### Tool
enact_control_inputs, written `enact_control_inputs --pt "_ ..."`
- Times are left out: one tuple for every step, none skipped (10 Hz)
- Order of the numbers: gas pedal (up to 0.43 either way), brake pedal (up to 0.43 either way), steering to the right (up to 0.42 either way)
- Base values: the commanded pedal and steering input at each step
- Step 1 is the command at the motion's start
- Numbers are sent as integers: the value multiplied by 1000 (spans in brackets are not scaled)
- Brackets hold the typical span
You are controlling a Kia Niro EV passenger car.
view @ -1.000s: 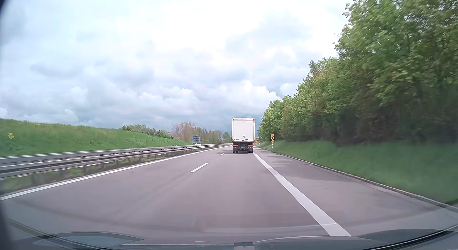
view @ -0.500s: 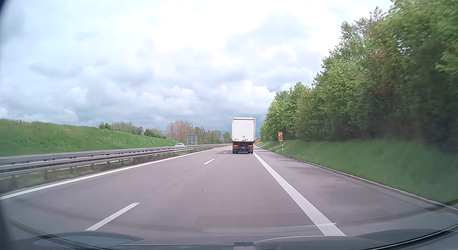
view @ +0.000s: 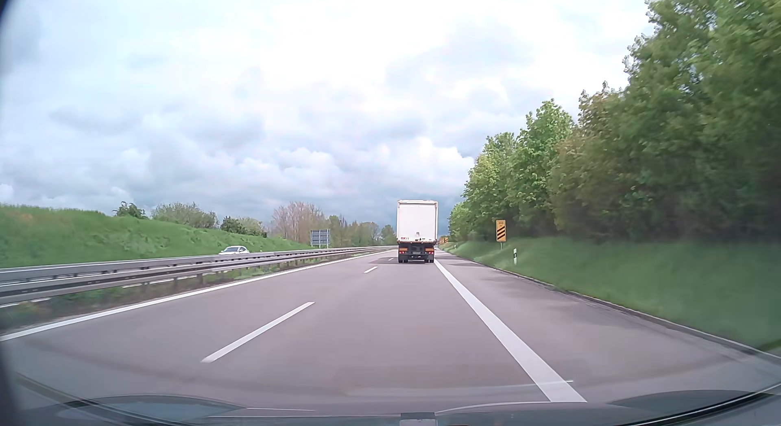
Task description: Follow the waypoints while adhering to traffic rules and regulations
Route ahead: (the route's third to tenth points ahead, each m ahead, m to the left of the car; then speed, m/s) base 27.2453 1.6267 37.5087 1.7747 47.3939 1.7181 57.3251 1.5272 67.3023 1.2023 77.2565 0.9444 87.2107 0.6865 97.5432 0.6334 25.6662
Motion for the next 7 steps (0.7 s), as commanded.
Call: enact_control_inputs --pt "138 12 -3" --pt "150 12 -3" --pt "157 12 -2" --pt "177 12 -1" --pt "197 6 -1" --pt "209 12 -1" --pt "220 12 0"
